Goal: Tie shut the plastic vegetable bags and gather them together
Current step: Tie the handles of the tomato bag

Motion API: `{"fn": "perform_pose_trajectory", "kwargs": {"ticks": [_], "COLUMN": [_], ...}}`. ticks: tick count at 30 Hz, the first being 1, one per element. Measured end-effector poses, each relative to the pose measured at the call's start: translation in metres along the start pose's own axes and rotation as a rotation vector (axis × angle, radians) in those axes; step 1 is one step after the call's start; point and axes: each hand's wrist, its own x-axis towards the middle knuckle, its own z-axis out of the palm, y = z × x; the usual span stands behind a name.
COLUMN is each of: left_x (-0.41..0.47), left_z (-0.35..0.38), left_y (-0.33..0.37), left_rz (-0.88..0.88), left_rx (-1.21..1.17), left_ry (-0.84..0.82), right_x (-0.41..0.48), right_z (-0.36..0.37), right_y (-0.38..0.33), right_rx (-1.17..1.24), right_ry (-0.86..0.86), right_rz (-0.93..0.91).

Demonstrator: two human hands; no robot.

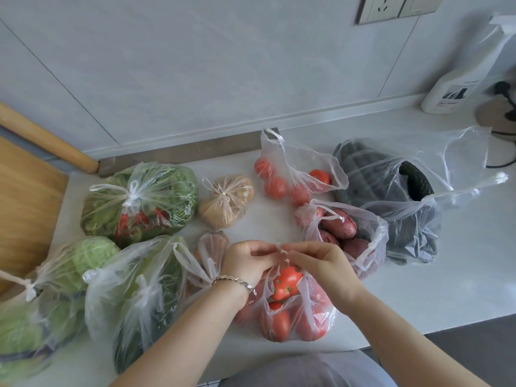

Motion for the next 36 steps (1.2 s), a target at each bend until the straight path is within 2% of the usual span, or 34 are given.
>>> {"fn": "perform_pose_trajectory", "kwargs": {"ticks": [4, 8, 15, 21, 25, 28, 33, 36], "left_x": [0.002, 0.004, 0.007, 0.003, -0.008, -0.007, 0.003, 0.008], "left_z": [0.003, 0.002, 0.0, -0.006, -0.004, -0.001, 0.0, -0.003], "left_y": [-0.004, -0.007, -0.009, -0.006, -0.008, -0.016, -0.02, -0.021], "left_rz": [0.093, 0.219, 0.254, 0.291, 0.331, 0.388, 0.379, 0.344], "left_rx": [0.153, 0.257, 0.274, 0.759, 0.583, 0.556, 0.416, 0.373], "left_ry": [0.053, 0.018, 0.014, -0.163, -0.268, -0.201, -0.041, -0.009], "right_x": [0.0, 0.006, 0.007, 0.009, 0.014, 0.018, 0.01, 0.002], "right_z": [0.004, 0.004, 0.003, 0.0, -0.001, 0.0, -0.003, -0.007], "right_y": [0.0, 0.003, 0.007, 0.011, 0.02, 0.025, 0.026, 0.026], "right_rx": [-0.122, -0.13, -0.148, -0.109, -0.133, -0.318, -0.592, -0.446], "right_ry": [0.038, 0.158, 0.149, 0.238, 0.318, 0.323, 0.087, -0.071], "right_rz": [-0.063, -0.053, -0.01, 0.021, 0.063, 0.065, -0.062, -0.045]}}
